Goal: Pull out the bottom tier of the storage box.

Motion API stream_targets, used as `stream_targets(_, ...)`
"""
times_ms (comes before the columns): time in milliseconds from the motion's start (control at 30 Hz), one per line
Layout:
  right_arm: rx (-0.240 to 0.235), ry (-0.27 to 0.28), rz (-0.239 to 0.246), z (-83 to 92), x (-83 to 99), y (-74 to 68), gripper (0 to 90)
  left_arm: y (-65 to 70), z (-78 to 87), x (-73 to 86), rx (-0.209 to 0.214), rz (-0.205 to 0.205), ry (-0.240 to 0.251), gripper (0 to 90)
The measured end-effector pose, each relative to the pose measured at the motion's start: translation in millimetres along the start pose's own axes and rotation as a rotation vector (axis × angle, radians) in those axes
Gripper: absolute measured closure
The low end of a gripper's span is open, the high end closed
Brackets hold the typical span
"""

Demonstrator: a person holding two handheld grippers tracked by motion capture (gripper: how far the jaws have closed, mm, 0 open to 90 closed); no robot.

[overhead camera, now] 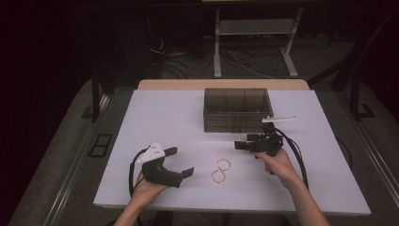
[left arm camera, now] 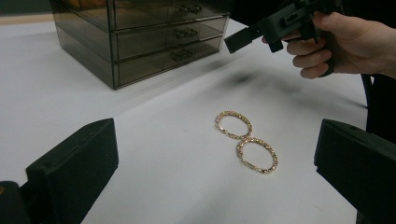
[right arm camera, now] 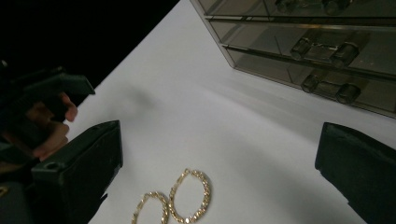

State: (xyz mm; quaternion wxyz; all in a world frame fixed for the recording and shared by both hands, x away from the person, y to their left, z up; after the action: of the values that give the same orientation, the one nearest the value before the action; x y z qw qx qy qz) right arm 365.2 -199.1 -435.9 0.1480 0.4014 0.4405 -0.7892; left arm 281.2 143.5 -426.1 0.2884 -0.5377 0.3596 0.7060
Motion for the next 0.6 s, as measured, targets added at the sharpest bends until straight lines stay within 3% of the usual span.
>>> stream_targets(167,-0.008,0.032,-0.076,-4.7,0.3,4.8,0.4,0.4,0.2,0.0,0.0,0.001,0.0,0.0)
stream_targets(200,0.001,0.034,-0.113,-6.5,1.2,6.8,0.4,0.4,0.2,0.0,0.001,0.001,0.0,0.0)
stream_targets(300,0.007,0.041,-0.141,-8.4,2.0,9.5,0.4,0.4,0.3,-0.1,0.001,0.002,0.002,0.0)
stream_targets(333,0.006,0.054,-0.173,-10.6,2.7,11.7,0.4,0.1,0.5,-0.2,0.001,-0.001,0.001,0.0)
stream_targets(567,0.042,0.07,-0.246,-14.5,5.7,16.6,0.4,0.4,0.6,-0.2,0.002,0.001,0.002,0.0)
stream_targets(600,0.05,0.075,-0.3,-15.2,7.4,19.0,0.4,0.5,0.5,-0.2,0.002,0.001,0.001,0.0)
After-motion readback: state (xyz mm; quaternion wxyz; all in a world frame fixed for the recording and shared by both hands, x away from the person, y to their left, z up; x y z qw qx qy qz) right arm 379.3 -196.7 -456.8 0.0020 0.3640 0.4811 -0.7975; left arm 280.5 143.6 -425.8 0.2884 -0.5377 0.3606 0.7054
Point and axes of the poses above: each handheld gripper's, and its own axes: z roughly backward along the jaws, x roughly out of its underside, y roughly to its right, the point moved 2 cm from there along -z, roughly forward along the jaws, and after that the axes turned 13 degrees about y, right-handed, at the moved point
